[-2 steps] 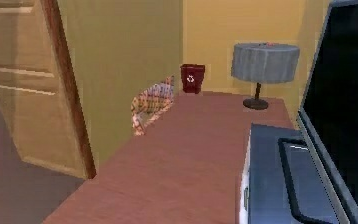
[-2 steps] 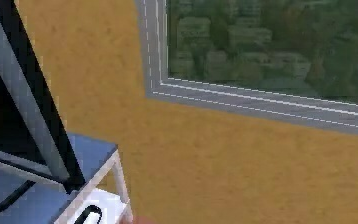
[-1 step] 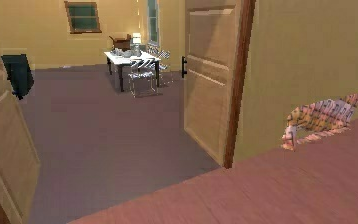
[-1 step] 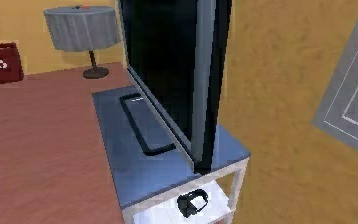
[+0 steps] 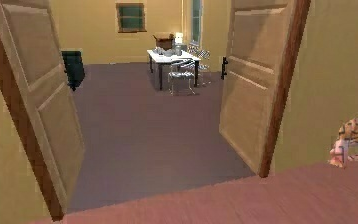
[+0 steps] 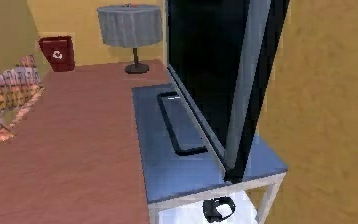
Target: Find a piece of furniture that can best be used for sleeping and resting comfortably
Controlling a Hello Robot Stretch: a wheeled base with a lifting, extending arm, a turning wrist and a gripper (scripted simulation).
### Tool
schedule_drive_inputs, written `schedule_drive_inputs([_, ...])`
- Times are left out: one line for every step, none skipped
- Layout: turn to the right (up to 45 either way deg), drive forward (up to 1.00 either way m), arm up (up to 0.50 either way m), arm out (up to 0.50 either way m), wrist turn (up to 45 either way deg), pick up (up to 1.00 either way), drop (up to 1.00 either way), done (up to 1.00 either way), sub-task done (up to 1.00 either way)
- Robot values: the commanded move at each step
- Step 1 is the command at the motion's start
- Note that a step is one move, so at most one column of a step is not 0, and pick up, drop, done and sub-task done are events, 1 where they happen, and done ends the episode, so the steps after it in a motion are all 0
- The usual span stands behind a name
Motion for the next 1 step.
schedule_drive_inputs([0.0,1.00,0.00,0.00,0.0,0.00,0.00,0.00,0.00])
